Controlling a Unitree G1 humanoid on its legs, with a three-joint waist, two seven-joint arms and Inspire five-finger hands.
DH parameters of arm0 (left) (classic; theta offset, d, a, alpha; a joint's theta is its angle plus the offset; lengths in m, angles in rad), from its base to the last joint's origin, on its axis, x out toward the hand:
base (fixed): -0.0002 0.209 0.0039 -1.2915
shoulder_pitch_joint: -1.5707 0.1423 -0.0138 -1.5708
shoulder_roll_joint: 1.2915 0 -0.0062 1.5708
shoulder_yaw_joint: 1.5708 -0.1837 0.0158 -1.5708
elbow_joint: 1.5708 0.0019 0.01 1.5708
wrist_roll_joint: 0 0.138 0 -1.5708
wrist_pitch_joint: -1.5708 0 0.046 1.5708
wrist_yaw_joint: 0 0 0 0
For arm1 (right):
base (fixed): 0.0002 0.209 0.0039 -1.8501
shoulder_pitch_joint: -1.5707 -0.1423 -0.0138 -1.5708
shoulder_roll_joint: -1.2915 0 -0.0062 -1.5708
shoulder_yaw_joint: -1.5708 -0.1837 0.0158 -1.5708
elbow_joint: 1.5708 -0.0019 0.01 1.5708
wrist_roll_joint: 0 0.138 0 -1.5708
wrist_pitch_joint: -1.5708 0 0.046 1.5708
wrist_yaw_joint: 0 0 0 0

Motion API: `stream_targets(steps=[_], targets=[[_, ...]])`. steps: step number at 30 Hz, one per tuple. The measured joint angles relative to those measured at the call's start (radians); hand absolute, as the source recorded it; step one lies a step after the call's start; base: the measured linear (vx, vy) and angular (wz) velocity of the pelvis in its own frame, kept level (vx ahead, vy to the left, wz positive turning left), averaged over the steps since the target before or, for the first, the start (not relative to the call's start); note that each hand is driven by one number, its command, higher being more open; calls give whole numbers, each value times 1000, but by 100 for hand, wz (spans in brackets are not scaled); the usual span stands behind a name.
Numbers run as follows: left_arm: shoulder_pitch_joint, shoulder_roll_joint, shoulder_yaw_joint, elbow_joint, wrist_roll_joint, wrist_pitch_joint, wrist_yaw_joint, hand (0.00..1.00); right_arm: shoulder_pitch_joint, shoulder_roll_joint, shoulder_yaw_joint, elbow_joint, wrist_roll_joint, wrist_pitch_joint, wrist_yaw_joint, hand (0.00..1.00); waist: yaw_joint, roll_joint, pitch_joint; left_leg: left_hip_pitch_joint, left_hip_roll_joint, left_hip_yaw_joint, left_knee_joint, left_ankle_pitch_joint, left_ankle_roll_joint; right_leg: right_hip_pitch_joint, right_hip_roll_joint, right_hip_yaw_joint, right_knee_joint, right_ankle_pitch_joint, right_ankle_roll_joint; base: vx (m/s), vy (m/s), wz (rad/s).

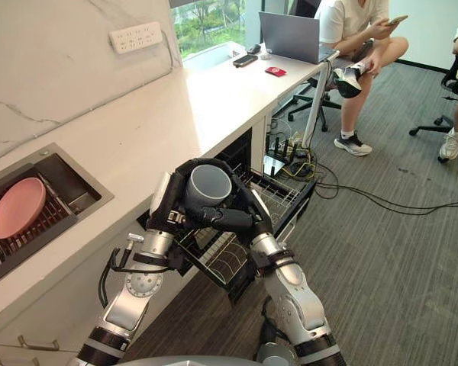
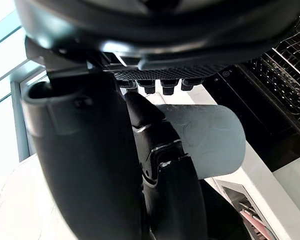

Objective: Walk over to the sink, pick up the cup, carry it to the dishwasher, place the cup inside the dishwasher, then close the dishwasher door

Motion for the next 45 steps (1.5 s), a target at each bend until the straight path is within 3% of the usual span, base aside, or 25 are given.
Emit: stream_targets(steps=[5,6,15,29,30,34,36,37,45], targets=[[-4,-3,-8,0,-1,1,0,0,-14,1,11,0,-1,0,-42,100,3,0,0,-5,0,-8,5,0,0,0,-1,-5,0,1,-1,7,18,3],[-4,-3,-8,0,-1,2,0,0,-17,1,14,0,-1,0,-46,0,3,0,0,-7,0,-11,7,0,0,0,-2,-6,0,1,-1,6,20,5],[-4,2,-9,-1,-10,16,-12,0,-32,-1,11,5,-16,37,-105,0,10,-1,-1,-18,0,-26,17,0,0,3,-6,-21,0,0,0,5,15,4],[-6,9,-22,-1,2,36,13,0,-42,-5,22,10,-48,41,-173,0,10,-2,-1,-22,1,-31,19,0,0,3,-7,-26,0,1,-1,5,7,0],[-7,10,-25,-1,3,38,23,100,-44,-5,23,9,-49,41,-181,0,9,-2,-1,-23,1,-31,19,0,0,3,-7,-26,0,1,-1,0,0,0],[-19,10,-26,-1,27,44,63,100,-60,0,38,9,-63,26,-234,0,10,-3,-2,-25,1,-34,21,0,0,3,-8,-28,0,1,-1,0,0,0],[-25,10,-33,-6,70,42,84,100,-69,20,43,10,-98,18,-303,0,10,-4,-3,-27,1,-35,22,1,0,3,-8,-29,0,1,-1,9,14,3],[-28,13,-68,-17,105,36,87,100,-78,46,22,20,-115,18,-379,0,15,-5,-4,-28,0,-39,22,1,1,4,-10,-32,0,1,-1,16,27,6],[-28,12,-134,-94,140,-36,46,100,-110,75,-155,82,-130,-14,-564,0,15,-5,-4,-28,-4,-46,18,4,4,6,-14,-40,0,2,1,2,3,3]])
